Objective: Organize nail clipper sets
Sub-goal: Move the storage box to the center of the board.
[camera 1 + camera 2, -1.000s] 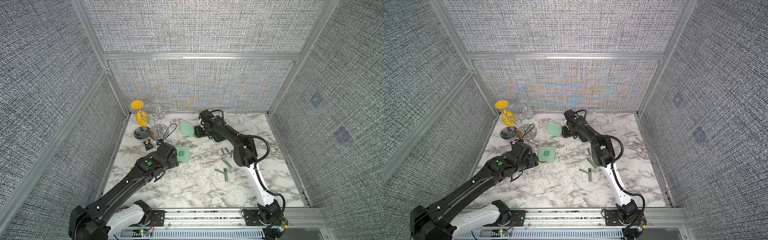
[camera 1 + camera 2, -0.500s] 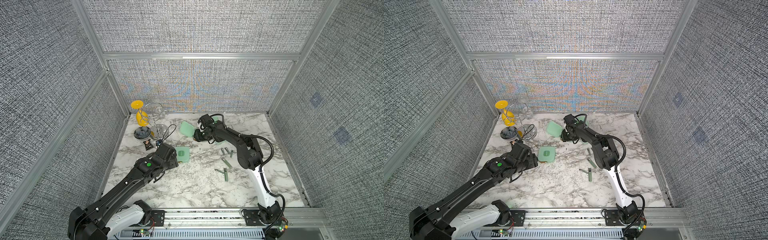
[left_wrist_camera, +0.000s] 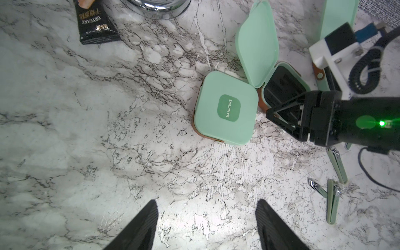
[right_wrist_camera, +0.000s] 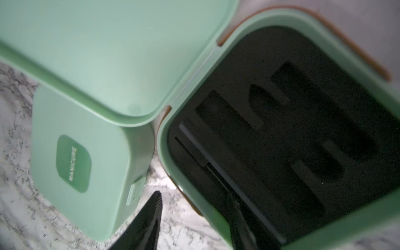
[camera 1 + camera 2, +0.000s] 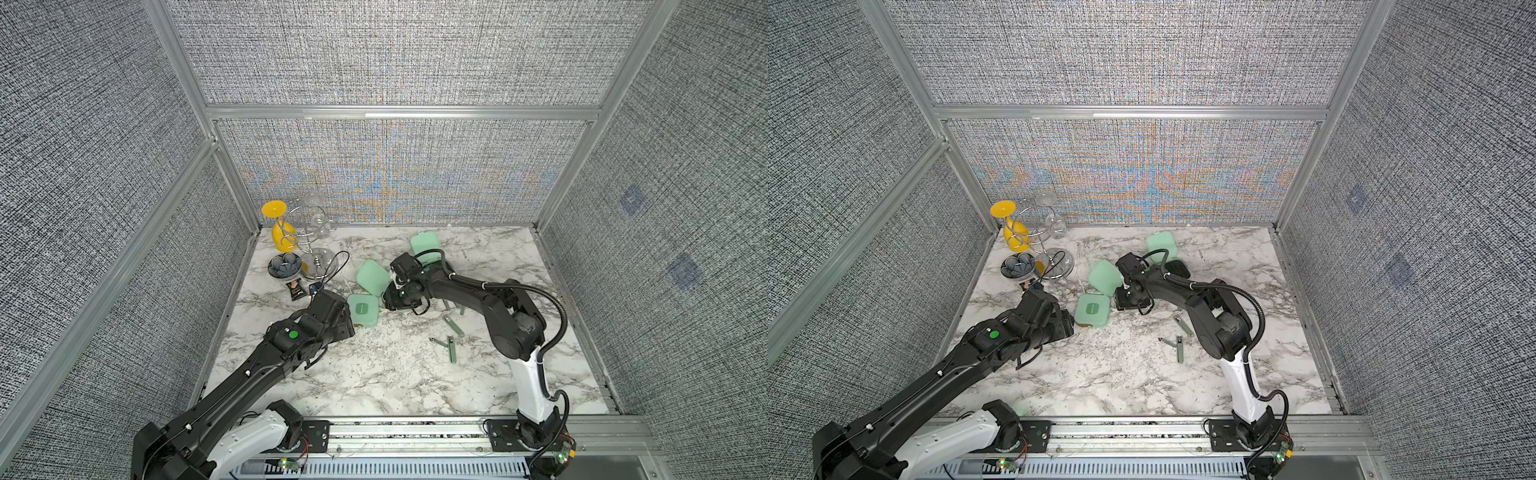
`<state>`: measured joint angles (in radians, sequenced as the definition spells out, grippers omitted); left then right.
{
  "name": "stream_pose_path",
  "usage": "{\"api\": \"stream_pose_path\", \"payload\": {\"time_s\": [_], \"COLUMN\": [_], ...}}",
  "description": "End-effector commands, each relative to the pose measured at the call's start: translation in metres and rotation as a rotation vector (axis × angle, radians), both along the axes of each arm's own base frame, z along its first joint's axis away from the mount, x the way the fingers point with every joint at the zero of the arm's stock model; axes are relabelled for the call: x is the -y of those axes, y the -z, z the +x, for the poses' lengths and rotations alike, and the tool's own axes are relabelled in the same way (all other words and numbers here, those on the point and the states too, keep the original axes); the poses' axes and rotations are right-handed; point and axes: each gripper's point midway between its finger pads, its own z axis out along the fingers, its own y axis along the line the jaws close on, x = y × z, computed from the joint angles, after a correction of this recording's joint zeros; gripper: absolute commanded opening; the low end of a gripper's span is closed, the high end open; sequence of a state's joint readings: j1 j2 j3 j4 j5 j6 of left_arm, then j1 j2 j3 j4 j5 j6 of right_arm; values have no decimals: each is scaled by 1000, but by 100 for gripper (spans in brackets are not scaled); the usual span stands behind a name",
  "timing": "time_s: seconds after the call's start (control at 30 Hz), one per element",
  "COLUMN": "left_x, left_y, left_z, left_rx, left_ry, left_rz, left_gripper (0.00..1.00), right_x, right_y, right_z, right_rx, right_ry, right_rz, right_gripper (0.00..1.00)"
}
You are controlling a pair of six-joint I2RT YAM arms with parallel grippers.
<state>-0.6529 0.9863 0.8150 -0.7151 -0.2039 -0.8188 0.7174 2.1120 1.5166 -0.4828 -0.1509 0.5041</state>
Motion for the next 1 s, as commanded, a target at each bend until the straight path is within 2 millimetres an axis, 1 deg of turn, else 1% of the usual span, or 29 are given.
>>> {"api": "stream_pose_path", "payload": {"time_s": [0.0,0.07,0.23,0.33,0.43,0.6,0.7,0.8,0.9,0.97], "left_x": [2,4,11,16,24,35,47,57,65,76], "left_y": [2,2,4,8,15,33,44,54,62,65], "left_z": [-3,-4,-6,-8,-11,-21,-28,-33,-36,-36], "left_rx": [-9,-12,-25,-42,-77,-151,-182,-214,-238,-245], "left_ry": [27,39,81,102,127,156,177,190,193,202], "left_rz": [-5,-9,-22,-37,-61,-96,-136,-149,-145,-164], "left_gripper": [73,73,73,73,73,69,66,63,60,58], "right_x": [22,24,21,22,29,35,34,36,48,59], "right_y": [26,29,34,32,27,6,-11,-32,-52,-63], "right_z": [-54,-67,-96,-102,-99,-88,-81,-74,-66,-62], "right_rx": [-179,-180,-178,-162,-138,-87,-62,-36,-5,8], "right_ry": [113,159,236,260,282,309,302,284,280,278], "right_rz": [-101,-104,-92,-104,-128,-112,-82,-58,-41,-33], "right_gripper": [52,53,53,53,53,55,57,59,61,61]}}
